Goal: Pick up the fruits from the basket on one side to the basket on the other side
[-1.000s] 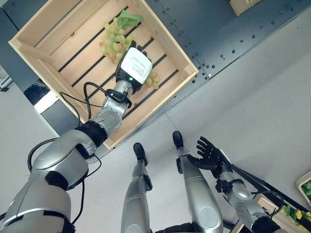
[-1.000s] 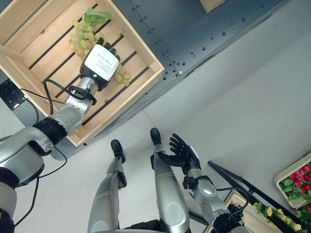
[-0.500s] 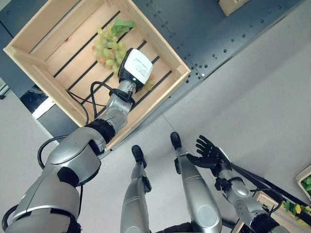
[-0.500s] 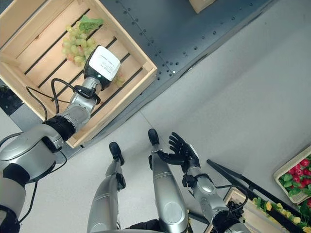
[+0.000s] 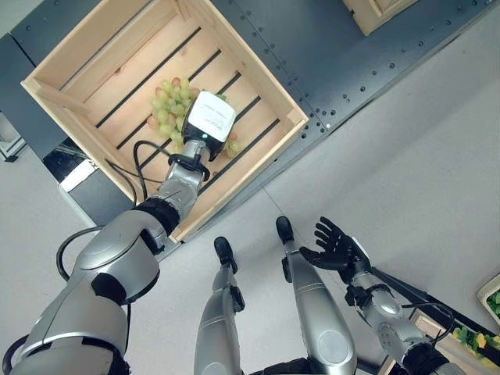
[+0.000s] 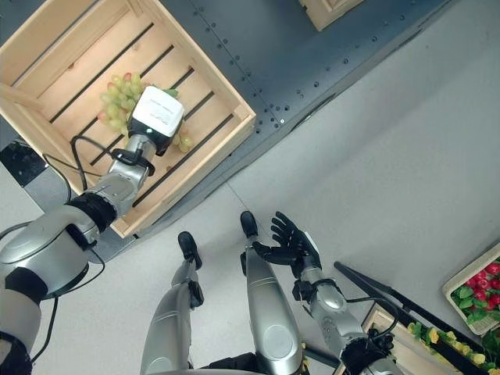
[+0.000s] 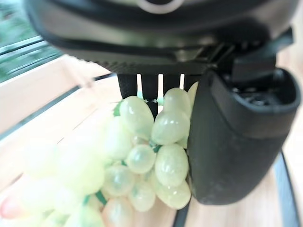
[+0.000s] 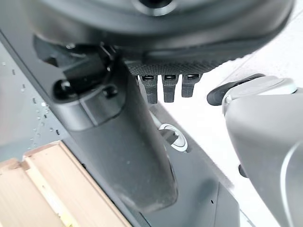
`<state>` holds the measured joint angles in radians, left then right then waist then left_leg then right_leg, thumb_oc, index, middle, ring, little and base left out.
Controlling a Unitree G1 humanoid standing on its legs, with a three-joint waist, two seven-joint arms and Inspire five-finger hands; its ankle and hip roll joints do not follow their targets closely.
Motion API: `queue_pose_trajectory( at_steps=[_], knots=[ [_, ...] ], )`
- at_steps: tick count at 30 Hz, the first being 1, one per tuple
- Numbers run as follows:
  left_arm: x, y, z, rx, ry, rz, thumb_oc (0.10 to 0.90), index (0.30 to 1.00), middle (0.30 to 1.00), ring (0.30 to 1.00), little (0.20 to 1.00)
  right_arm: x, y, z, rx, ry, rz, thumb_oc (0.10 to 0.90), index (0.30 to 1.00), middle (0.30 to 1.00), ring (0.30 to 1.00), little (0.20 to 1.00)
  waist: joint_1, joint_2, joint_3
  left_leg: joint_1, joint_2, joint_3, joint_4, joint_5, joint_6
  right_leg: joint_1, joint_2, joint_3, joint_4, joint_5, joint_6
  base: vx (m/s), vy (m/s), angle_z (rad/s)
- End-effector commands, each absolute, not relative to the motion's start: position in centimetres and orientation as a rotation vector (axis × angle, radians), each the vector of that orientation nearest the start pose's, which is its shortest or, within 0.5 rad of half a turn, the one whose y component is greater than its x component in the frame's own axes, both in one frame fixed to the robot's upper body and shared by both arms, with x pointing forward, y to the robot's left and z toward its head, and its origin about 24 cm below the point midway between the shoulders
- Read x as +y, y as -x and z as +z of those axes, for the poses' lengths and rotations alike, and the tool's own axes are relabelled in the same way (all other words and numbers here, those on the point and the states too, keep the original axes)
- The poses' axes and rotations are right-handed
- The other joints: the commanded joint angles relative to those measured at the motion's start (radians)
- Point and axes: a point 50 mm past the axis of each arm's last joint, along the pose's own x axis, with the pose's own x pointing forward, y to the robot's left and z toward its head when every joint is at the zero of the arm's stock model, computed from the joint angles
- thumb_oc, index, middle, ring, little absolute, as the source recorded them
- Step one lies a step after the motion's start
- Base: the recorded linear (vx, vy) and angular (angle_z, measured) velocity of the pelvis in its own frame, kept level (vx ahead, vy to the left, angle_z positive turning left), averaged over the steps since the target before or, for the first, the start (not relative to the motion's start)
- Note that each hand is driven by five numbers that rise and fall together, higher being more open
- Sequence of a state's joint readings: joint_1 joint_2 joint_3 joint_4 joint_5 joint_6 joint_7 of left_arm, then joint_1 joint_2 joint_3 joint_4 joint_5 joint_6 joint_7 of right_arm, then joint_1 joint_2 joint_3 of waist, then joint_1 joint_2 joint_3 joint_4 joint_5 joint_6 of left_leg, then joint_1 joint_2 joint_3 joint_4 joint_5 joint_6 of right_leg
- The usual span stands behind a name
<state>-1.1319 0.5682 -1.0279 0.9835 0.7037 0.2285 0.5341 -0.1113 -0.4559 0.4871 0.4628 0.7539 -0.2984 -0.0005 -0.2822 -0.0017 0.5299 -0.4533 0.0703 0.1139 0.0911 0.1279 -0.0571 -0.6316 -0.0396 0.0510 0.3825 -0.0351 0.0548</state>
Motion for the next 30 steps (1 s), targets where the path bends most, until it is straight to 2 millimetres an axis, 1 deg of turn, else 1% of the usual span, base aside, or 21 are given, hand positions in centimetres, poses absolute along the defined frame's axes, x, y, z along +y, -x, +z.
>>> queue_pose_trajectory(
  at_steps=[1, 3, 4, 6, 7, 8, 9, 10, 11, 12, 13, 15, 16, 18, 20, 22, 25, 26, 27, 28, 30],
  knots=[
    [22.0, -39.7, 22.7, -0.620, -1.646, 0.603, 0.400, 0.300, 0.300, 0.300, 0.300, -19.1, -23.4, -1.6, 0.146, -0.206, 0.090, 0.800, 0.900, 0.900, 0.900, 0.900, 0.005, -0.026, -0.010, -0.023, 0.015, -0.008, 0.089, -0.026, 0.015, 0.116, 0.021, -0.001, -0.164, 0.111, -0.046, 0.00, 0.000, 0.00],
    [22.1, -39.2, 22.6, -0.679, -1.583, 0.619, 0.400, 0.300, 0.300, 0.300, 0.300, -19.3, -23.1, -1.6, 0.138, -0.205, 0.081, 0.800, 0.900, 0.900, 0.900, 0.900, 0.011, -0.022, -0.010, -0.017, 0.014, -0.011, 0.084, -0.025, 0.016, 0.122, 0.021, -0.001, -0.168, 0.110, -0.047, 0.00, 0.000, 0.00],
    [22.4, -38.5, 22.6, -0.739, -1.440, 0.664, 0.400, 0.300, 0.300, 0.300, 0.300, -19.4, -22.9, -1.6, 0.131, -0.208, 0.069, 0.800, 0.900, 0.900, 0.900, 0.900, 0.019, -0.020, -0.010, 0.002, 0.011, -0.017, 0.072, -0.027, 0.017, 0.140, 0.023, 0.000, -0.173, 0.106, -0.047, 0.00, 0.000, 0.00],
    [22.7, -37.8, 22.5, -0.781, -1.313, 0.714, 0.400, 0.300, 0.300, 0.300, 0.300, -19.5, -22.8, -1.5, 0.117, -0.210, 0.059, 0.800, 0.900, 0.900, 0.900, 0.900, 0.029, -0.018, -0.010, 0.014, 0.008, -0.026, 0.061, -0.025, 0.020, 0.152, 0.024, 0.000, -0.179, 0.106, -0.048, 0.00, 0.000, 0.00],
    [22.9, -37.5, 22.2, -0.789, -1.265, 0.730, 0.400, 0.300, 0.300, 0.300, 0.300, -19.5, -22.7, -1.6, 0.114, -0.213, 0.053, 0.800, 0.900, 0.900, 0.900, 0.900, 0.034, -0.018, -0.010, 0.020, 0.007, -0.029, 0.059, -0.026, 0.021, 0.158, 0.024, -0.001, -0.181, 0.104, -0.049, -0.02, -0.002, 0.04],
    [23.1, -36.7, 21.7, -0.835, -1.179, 0.748, 0.400, 0.300, 0.300, 0.300, 0.300, -19.5, -22.6, -1.6, 0.109, -0.217, 0.041, 0.800, 0.900, 0.900, 0.900, 0.900, 0.045, -0.017, -0.010, 0.039, 0.004, -0.039, 0.048, -0.028, 0.024, 0.178, 0.026, -0.002, -0.186, 0.100, -0.049, -0.01, -0.004, 0.07],
    [23.1, -36.6, 21.6, -0.841, -1.157, 0.752, 0.400, 0.300, 0.300, 0.300, 0.300, -19.4, -22.6, -1.6, 0.108, -0.217, 0.040, 0.800, 0.900, 0.900, 0.900, 0.900, 0.047, -0.017, -0.010, 0.042, 0.004, -0.041, 0.046, -0.028, 0.024, 0.182, 0.026, -0.003, -0.188, 0.100, -0.049, -0.02, -0.012, 0.08],
    [23.2, -36.0, 21.1, -0.849, -1.070, 0.756, 0.400, 0.300, 0.300, 0.300, 0.300, -19.4, -22.6, -1.5, 0.104, -0.218, 0.034, 0.800, 0.900, 0.900, 0.900, 0.900, 0.056, -0.017, -0.010, 0.057, 0.003, -0.047, 0.038, -0.028, 0.025, 0.197, 0.026, -0.005, -0.193, 0.098, -0.049, -0.02, -0.022, 0.07],
    [22.9, -35.2, 20.4, -0.891, -0.971, 0.747, 0.400, 0.300, 0.300, 0.300, 0.300, -19.3, -22.7, -1.4, 0.099, -0.226, 0.020, 0.800, 0.900, 0.900, 0.900, 0.900, 0.070, -0.017, -0.010, 0.078, 0.001, -0.058, 0.026, -0.029, 0.026, 0.220, 0.028, -0.007, -0.200, 0.095, -0.049, -0.02, -0.020, 0.07],
    [22.9, -35.0, 20.3, -0.893, -0.958, 0.748, 0.400, 0.300, 0.300, 0.300, 0.300, -19.3, -22.7, -1.4, 0.099, -0.226, 0.018, 0.800, 0.900, 0.900, 0.900, 0.900, 0.071, -0.017, -0.010, 0.082, 0.001, -0.059, 0.024, -0.029, 0.026, 0.224, 0.028, -0.008, -0.202, 0.094, -0.050, -0.01, -0.016, 0.08],
    [22.6, -34.3, 19.9, -0.915, -0.854, 0.735, 0.400, 0.300, 0.300, 0.300, 0.300, -19.2, -22.6, -1.3, 0.095, -0.230, 0.005, 0.800, 0.900, 0.900, 0.900, 0.900, 0.082, -0.017, -0.018, 0.102, 0.001, -0.066, 0.006, -0.028, 0.028, 0.242, 0.029, -0.010, -0.214, 0.093, -0.049, 0.01, -0.007, 0.11],
    [22.5, -33.8, 19.7, -0.932, -0.805, 0.731, 0.400, 0.300, 0.300, 0.300, 0.300, -19.2, -22.5, -1.4, 0.096, -0.234, -0.004, 0.800, 0.900, 0.900, 0.900, 0.900, 0.090, -0.017, -0.028, 0.118, 0.000, -0.070, -0.011, -0.028, 0.030, 0.256, 0.029, -0.010, -0.224, 0.092, -0.047, 0.02, -0.002, 0.15],
    [22.2, -33.1, 19.4, -0.949, -0.722, 0.710, 0.400, 0.300, 0.300, 0.300, 0.300, -19.2, -22.3, -1.3, 0.095, -0.232, -0.013, 0.800, 0.900, 0.900, 0.900, 0.900, 0.098, -0.017, -0.043, 0.138, -0.001, -0.076, -0.032, -0.025, 0.031, 0.277, 0.029, -0.011, -0.242, 0.094, -0.045, 0.03, 0.006, 0.14],
    [21.9, -32.6, 19.3, -0.967, -0.647, 0.692, 0.400, 0.300, 0.300, 0.300, 0.300, -19.2, -22.2, -1.2, 0.090, -0.231, -0.016, 0.800, 0.900, 0.900, 0.900, 0.900, 0.104, -0.017, -0.054, 0.154, -0.002, -0.080, -0.050, -0.022, 0.031, 0.294, 0.027, -0.013, -0.258, 0.096, -0.043, 0.02, 0.005, 0.05],
    [21.4, -31.6, 19.1, -0.986, -0.488, 0.624, 0.400, 0.300, 0.300, 0.300, 0.300, -19.3, -21.9, -1.0, 0.074, -0.226, -0.024, 0.800, 0.900, 0.900, 0.900, 0.900, 0.115, -0.019, -0.082, 0.193, -0.003, -0.086, -0.085, -0.019, 0.032, 0.334, 0.024, -0.019, -0.289, 0.098, -0.039, 0.04, 0.015, -0.01],
    [21.0, -30.8, 19.0, -0.990, -0.385, 0.588, 0.400, 0.300, 0.300, 0.300, 0.300, -19.3, -21.7, -0.8, 0.062, -0.224, -0.028, 0.800, 0.900, 0.900, 0.900, 0.900, 0.122, -0.021, -0.098, 0.215, -0.005, -0.091, -0.102, -0.017, 0.034, 0.356, 0.021, -0.024, -0.302, 0.097, -0.036, 0.04, 0.008, 0.01],
    [19.9, -29.3, 18.2, -0.955, -0.062, 0.441, 0.400, 0.300, 0.300, 0.300, 0.300, -19.4, -21.5, 0.6, -0.025, -0.173, -0.016, 0.800, 0.900, 0.900, 0.900, 0.900, 0.137, -0.024, -0.142, 0.266, -0.008, -0.107, -0.142, -0.014, 0.038, 0.411, 0.016, -0.033, -0.333, 0.097, -0.029, 0.04, 0.023, 0.16],
    [19.6, -29.0, 17.9, -0.946, -0.023, 0.422, 0.400, 0.300, 0.300, 0.300, 0.300, -19.3, -21.5, 0.9, -0.032, -0.168, -0.014, 0.800, 0.900, 0.900, 0.900, 0.900, 0.139, -0.024, -0.148, 0.274, -0.009, -0.108, -0.146, -0.014, 0.039, 0.420, 0.015, -0.034, -0.338, 0.097, -0.028, 0.08, 0.016, 0.16],
    [18.7, -28.0, 16.9, -0.905, 0.107, 0.334, 0.400, 0.300, 0.300, 0.300, 0.300, -19.3, -21.6, 2.2, -0.070, -0.145, -0.002, 0.800, 0.900, 0.900, 0.900, 0.900, 0.148, -0.027, -0.181, 0.304, -0.011, -0.116, -0.161, -0.017, 0.041, 0.455, 0.010, -0.039, -0.357, 0.097, -0.023, 0.08, 0.003, 0.06],
    [18.6, -27.7, 16.7, -0.898, 0.143, 0.311, 0.400, 0.300, 0.300, 0.300, 0.300, -19.3, -21.6, 2.5, -0.086, -0.136, 0.002, 0.800, 0.900, 0.900, 0.900, 0.900, 0.150, -0.027, -0.188, 0.311, -0.011, -0.118, -0.165, -0.017, 0.041, 0.464, 0.008, -0.040, -0.362, 0.098, -0.023, 0.11, 0.000, 0.01],
    [18.1, -26.6, 15.9, -0.845, 0.355, 0.182, 0.400, 0.300, 0.300, 0.300, 0.300, -19.3, -21.7, 4.4, -0.168, -0.118, 0.022, 0.800, 0.900, 0.900, 0.900, 0.900, 0.163, -0.031, -0.227, 0.340, -0.012, -0.126, -0.175, -0.022, 0.043, 0.500, 0.003, -0.047, -0.382, 0.102, -0.020, 0.06, 0.010, 0.02]
  ],
)
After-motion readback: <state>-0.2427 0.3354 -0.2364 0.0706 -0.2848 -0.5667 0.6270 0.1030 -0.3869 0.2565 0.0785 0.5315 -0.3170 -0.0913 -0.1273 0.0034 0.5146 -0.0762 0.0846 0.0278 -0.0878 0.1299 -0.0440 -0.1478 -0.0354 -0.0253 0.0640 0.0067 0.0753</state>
